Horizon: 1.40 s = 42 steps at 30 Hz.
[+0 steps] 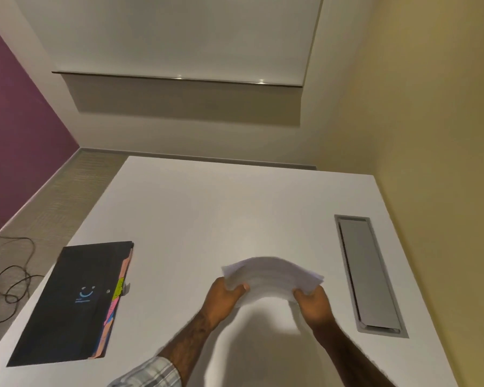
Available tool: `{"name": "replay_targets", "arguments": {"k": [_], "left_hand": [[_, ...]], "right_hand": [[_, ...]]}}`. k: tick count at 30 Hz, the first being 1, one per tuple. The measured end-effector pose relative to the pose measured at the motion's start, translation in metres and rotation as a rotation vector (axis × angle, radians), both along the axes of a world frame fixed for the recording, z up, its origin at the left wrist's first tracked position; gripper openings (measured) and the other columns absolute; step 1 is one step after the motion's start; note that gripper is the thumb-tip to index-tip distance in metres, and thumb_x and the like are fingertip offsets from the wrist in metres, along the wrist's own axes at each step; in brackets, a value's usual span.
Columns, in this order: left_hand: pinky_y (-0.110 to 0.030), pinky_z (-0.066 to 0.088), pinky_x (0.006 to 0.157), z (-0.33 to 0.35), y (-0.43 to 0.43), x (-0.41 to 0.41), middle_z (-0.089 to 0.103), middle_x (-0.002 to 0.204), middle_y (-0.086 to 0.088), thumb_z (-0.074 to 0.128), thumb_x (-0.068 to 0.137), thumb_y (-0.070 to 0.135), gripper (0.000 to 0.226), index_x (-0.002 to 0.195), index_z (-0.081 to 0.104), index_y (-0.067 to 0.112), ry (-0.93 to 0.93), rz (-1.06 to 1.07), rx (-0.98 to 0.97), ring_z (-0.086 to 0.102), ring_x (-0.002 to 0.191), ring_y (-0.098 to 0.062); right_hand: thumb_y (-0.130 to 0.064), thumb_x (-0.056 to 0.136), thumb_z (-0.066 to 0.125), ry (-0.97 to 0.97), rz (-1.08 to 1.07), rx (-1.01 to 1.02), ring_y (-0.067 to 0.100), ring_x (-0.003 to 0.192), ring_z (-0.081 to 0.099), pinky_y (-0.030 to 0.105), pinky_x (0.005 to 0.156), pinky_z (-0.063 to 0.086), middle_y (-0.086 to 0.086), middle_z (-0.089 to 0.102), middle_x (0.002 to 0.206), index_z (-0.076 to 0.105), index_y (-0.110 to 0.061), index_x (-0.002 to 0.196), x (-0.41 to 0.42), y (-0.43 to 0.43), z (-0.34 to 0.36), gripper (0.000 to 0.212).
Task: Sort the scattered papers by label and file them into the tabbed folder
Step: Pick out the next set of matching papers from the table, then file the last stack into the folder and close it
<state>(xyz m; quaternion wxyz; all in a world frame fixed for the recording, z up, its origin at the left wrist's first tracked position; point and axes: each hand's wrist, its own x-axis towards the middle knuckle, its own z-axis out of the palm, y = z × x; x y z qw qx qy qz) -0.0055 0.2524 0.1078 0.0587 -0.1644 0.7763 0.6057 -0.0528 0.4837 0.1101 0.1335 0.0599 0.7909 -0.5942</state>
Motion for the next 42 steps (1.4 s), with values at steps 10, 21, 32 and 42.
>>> {"name": "replay_targets", "arguments": {"k": [10,21,32,42], "left_hand": [[-0.038,0.063,0.082,0.042,-0.055,0.031,0.079,0.102,-0.01,0.068,0.097,0.024,0.022,0.109,0.075,0.006,-0.077,0.259,0.194,0.076,0.091,-0.025],[-0.027,0.056,0.068,0.022,-0.256,0.105,0.074,0.09,-0.007,0.051,0.104,0.027,0.03,0.097,0.072,0.008,-0.173,0.463,-0.012,0.068,0.074,-0.018],[-0.047,0.043,0.113,-0.098,-0.357,0.16,0.04,0.157,-0.011,0.074,0.079,0.06,0.088,0.15,0.042,0.019,-0.273,-0.113,-0.841,0.039,0.144,-0.03],[-0.063,0.021,0.12,-0.11,-0.339,0.136,-0.004,0.17,-0.013,0.052,0.085,0.076,0.108,0.162,0.002,0.021,-0.439,-0.28,-0.99,0.001,0.155,-0.043]], "right_hand": [[0.001,0.096,0.06,-0.096,0.15,-0.121,0.0,0.08,0.074,0.019,0.068,0.057,-0.011,0.076,0.096,0.071,-0.016,0.11,0.016,-0.059,0.008,0.025],[-0.009,0.093,0.062,-0.115,0.152,-0.068,0.01,0.081,0.075,0.025,0.068,0.058,-0.008,0.077,0.097,0.07,-0.027,0.105,0.072,-0.211,0.013,0.023],[-0.001,0.096,0.061,-0.205,-0.129,0.011,0.019,0.088,0.072,0.025,0.069,0.055,0.001,0.074,0.101,0.068,-0.011,0.113,0.143,-0.277,-0.006,0.022],[-0.006,0.096,0.062,-0.245,-0.169,0.073,0.017,0.083,0.073,0.021,0.063,0.054,0.003,0.076,0.097,0.068,-0.011,0.109,0.177,-0.283,-0.01,0.016]]}}
